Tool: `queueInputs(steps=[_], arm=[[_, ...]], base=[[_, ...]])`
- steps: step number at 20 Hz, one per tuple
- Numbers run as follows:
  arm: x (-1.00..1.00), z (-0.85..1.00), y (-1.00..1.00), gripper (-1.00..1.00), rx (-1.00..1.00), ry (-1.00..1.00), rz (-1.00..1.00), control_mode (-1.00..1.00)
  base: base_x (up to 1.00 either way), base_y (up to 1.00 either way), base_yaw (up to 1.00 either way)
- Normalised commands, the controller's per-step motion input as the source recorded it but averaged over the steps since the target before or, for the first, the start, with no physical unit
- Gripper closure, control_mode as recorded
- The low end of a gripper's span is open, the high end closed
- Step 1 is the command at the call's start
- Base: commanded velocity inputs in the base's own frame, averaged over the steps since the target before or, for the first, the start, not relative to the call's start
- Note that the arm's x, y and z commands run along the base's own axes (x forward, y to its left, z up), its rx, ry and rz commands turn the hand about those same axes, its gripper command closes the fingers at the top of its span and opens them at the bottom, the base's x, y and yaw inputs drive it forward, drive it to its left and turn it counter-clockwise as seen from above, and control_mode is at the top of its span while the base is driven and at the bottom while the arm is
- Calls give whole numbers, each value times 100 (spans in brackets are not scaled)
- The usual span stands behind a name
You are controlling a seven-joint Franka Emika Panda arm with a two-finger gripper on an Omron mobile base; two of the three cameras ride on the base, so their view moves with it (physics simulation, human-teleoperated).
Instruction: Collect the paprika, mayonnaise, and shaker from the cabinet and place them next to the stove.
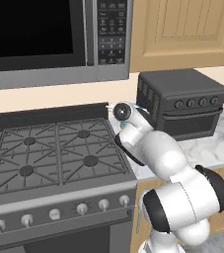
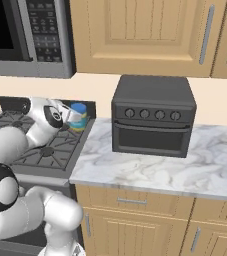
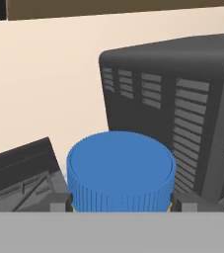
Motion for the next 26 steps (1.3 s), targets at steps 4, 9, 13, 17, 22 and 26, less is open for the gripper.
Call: queueInputs(steps=[4, 9, 13, 17, 22, 26], arm=[[36, -46, -11, 100, 4, -11, -2, -100], [38, -37, -20, 100, 3, -8, -3, -100], [35, -21, -17, 100, 0, 0, -10, -100], [31, -22, -7, 100, 0, 0, -12, -100], [31, -26, 0, 100, 0, 1, -14, -100], [32, -23, 0, 100, 0, 0, -12, -100]], base=[[0, 0, 0], [0, 0, 0], [0, 0, 0], [0, 0, 0], [0, 0, 0], [0, 0, 0]])
